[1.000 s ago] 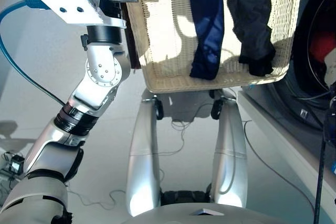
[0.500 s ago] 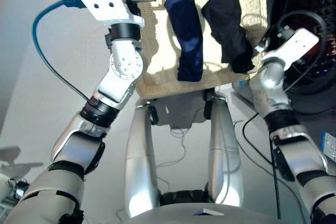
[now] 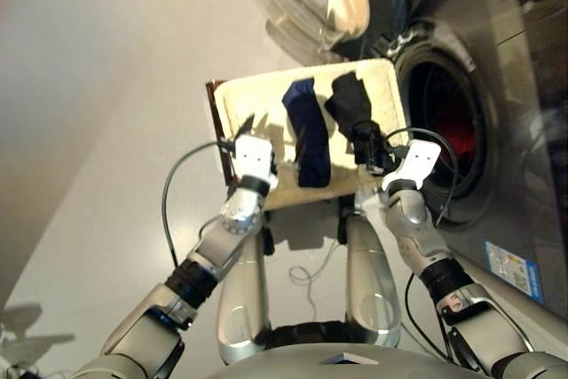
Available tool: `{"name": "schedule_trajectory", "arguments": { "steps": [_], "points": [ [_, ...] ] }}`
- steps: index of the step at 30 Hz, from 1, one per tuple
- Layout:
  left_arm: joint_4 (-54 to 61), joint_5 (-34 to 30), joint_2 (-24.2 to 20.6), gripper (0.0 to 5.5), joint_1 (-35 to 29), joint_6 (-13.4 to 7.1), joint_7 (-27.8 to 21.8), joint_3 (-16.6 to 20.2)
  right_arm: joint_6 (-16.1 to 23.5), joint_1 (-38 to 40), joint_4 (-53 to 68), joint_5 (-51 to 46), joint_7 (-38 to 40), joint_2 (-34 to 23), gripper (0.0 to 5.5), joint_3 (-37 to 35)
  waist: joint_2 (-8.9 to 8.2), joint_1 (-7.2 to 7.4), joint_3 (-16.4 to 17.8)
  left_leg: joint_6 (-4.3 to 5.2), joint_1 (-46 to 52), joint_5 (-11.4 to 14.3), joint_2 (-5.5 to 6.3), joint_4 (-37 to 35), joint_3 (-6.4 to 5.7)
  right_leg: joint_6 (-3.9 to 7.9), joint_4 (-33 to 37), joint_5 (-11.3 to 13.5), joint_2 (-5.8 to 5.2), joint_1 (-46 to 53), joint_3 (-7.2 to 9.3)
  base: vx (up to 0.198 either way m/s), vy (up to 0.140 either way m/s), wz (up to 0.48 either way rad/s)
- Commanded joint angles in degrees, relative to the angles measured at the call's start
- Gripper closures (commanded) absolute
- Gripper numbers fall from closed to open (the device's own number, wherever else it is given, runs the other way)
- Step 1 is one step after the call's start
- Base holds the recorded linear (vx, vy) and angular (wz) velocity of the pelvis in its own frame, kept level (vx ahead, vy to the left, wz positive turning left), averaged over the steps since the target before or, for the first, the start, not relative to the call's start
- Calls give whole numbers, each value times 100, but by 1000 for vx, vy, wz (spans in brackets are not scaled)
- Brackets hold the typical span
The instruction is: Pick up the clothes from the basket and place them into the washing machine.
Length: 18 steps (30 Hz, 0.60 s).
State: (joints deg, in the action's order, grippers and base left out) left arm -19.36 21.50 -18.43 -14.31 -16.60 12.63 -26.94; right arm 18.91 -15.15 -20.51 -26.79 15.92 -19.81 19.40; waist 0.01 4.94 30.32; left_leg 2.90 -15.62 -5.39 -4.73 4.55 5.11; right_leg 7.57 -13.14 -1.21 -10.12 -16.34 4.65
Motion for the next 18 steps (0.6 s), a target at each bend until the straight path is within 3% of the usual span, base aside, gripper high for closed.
{"name": "schedule_trajectory", "arguments": {
  "steps": [1,5,10,18],
  "points": [
    [50,436,177,0,-150,-203,-162,24,26,-94,717,419,-216,-63,0,-63,-146,-133,-287,38,398,275,125,-16,204,148,410,433,80,27,-70,0,0,0],
    [-371,755,493,0,-86,-152,-65,111,-64,-238,934,687,-222,-5,0,125,-204,-163,-489,28,646,196,108,-286,251,138,564,461,132,189,-102,14,-1,-4],
    [-288,725,447,0,99,-132,-151,197,-226,-128,1084,982,-391,-73,0,292,-210,-210,-888,34,938,65,83,-697,283,156,833,563,121,392,-132,53,2,-66],
    [-16,556,307,0,346,-8,-274,221,-399,243,1006,1238,-588,-89,0,363,-145,-211,-1236,32,1260,186,43,-629,244,174,836,434,117,751,-135,70,1,25]
  ]
}}
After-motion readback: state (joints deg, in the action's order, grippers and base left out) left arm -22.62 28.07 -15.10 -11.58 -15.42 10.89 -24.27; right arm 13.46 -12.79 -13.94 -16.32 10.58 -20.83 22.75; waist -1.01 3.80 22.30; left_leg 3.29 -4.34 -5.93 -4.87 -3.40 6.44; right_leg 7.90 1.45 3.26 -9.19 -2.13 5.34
